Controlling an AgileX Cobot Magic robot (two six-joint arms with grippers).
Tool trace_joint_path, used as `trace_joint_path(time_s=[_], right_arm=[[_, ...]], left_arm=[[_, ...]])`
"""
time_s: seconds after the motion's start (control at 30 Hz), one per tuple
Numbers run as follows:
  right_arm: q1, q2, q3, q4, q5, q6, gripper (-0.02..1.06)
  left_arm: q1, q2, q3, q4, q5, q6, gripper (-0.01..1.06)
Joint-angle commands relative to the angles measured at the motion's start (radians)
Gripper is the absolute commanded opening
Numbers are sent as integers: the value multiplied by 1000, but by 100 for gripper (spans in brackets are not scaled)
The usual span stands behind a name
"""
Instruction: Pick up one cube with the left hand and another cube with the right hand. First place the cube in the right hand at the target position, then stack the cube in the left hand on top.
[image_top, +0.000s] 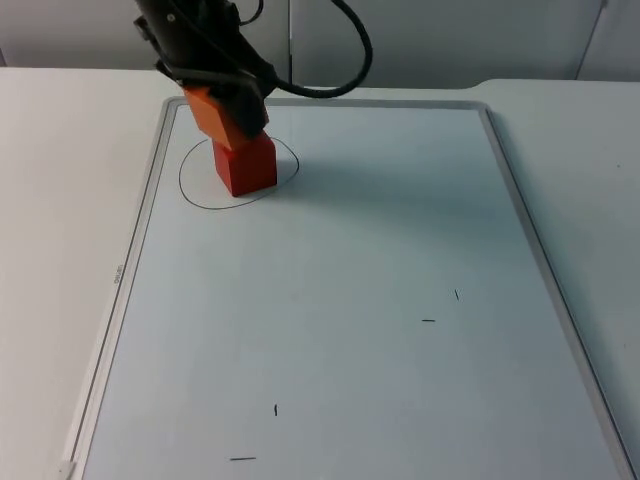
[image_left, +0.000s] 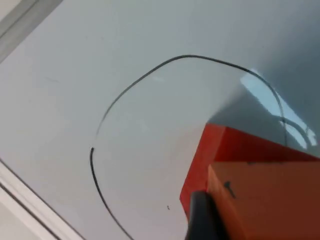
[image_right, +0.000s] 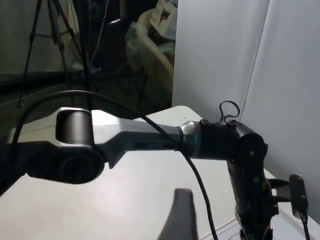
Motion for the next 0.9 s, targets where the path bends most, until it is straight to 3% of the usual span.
trace_joint_path(time_s=[0.0, 0.57, 0.67, 0.7, 0.73, 0.8, 0.87], right_arm=[[2, 0, -7, 13, -8, -10, 68], [2, 0, -7, 13, -8, -8, 68], [2, 0, -7, 13, -1, -8, 68], [2, 0, -7, 13, -1, -8, 68], [2, 0, -7, 13, -1, -8, 68], [2, 0, -7, 13, 2, -8, 68], [2, 0, -7, 11, 1, -8, 68]], left_arm=[[-10, 12, -23, -26, 23, 10, 0], [-16, 36, -26, -18, -2, 10, 1], [-16, 34, -26, -21, -4, 5, 29], [-17, 34, -26, -25, -4, 5, 44], [-17, 34, -26, -25, -4, 5, 44], [-17, 34, -26, -29, -4, 3, 85], [-17, 31, -26, -32, -2, -4, 105]])
